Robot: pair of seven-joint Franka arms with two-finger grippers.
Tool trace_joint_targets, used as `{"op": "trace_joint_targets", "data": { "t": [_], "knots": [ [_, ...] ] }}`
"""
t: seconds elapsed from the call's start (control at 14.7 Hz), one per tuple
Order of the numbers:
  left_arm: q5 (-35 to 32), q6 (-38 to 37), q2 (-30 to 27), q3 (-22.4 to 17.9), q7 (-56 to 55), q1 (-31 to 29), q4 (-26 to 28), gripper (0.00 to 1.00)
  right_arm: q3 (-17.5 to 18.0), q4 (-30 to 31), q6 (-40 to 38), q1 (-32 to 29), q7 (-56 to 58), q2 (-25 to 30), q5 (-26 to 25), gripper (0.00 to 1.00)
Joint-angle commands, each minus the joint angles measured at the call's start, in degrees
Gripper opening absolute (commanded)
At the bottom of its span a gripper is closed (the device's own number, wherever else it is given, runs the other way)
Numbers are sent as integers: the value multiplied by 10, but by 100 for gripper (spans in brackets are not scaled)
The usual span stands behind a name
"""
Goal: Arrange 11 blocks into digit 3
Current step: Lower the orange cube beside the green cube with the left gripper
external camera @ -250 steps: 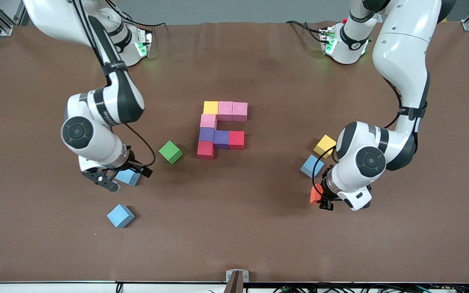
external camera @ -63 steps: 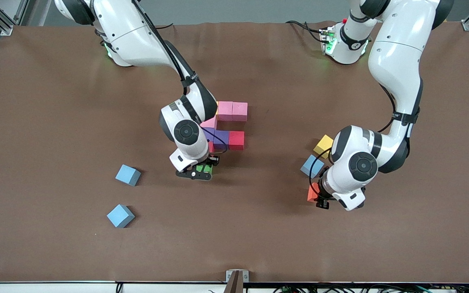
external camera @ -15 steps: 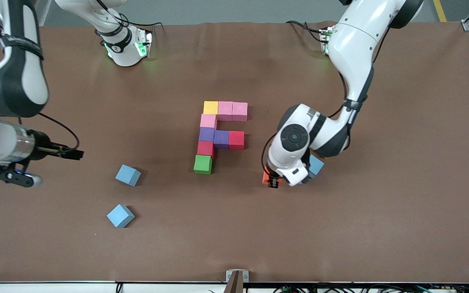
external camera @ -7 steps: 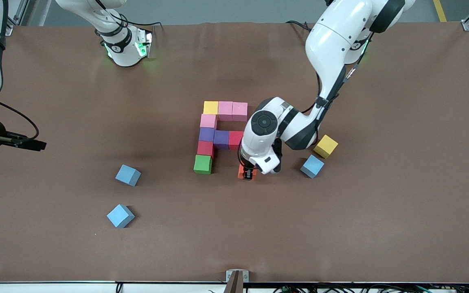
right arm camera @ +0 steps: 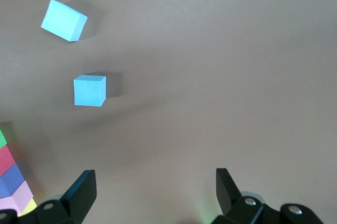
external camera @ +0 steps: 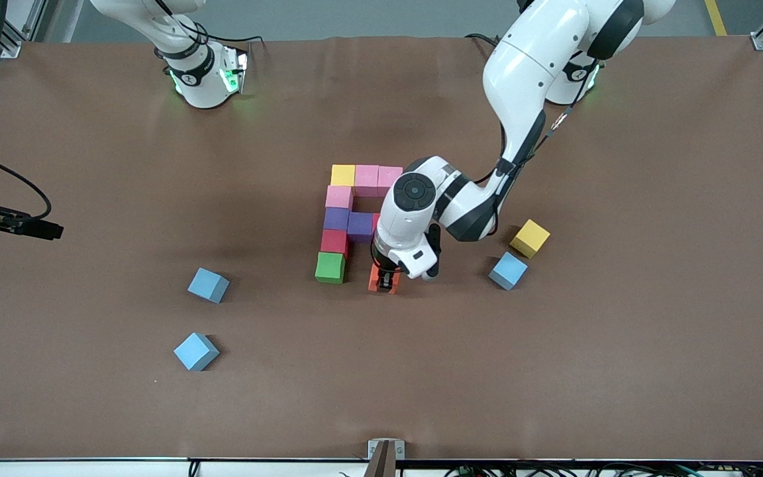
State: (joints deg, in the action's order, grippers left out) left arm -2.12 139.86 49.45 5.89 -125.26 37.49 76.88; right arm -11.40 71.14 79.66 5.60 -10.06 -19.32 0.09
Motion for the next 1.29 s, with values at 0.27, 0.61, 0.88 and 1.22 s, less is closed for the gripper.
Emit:
{"op": "trace_joint_targets", "data": {
  "t": [0.27,0.61,0.88,1.22],
  "knots": [
    [22,76,55,3,-8,20,-41,47,8,-22,-2,10,-2,5,-3,100],
    [44,78,65,2,-8,33,-46,49,8,-21,-5,19,1,6,3,100],
    [45,78,72,-2,-8,39,-47,50,7,-14,-27,28,2,30,15,100],
    [41,77,73,-5,-3,43,-46,99,10,-11,-35,20,3,27,35,100]
  ]
}}
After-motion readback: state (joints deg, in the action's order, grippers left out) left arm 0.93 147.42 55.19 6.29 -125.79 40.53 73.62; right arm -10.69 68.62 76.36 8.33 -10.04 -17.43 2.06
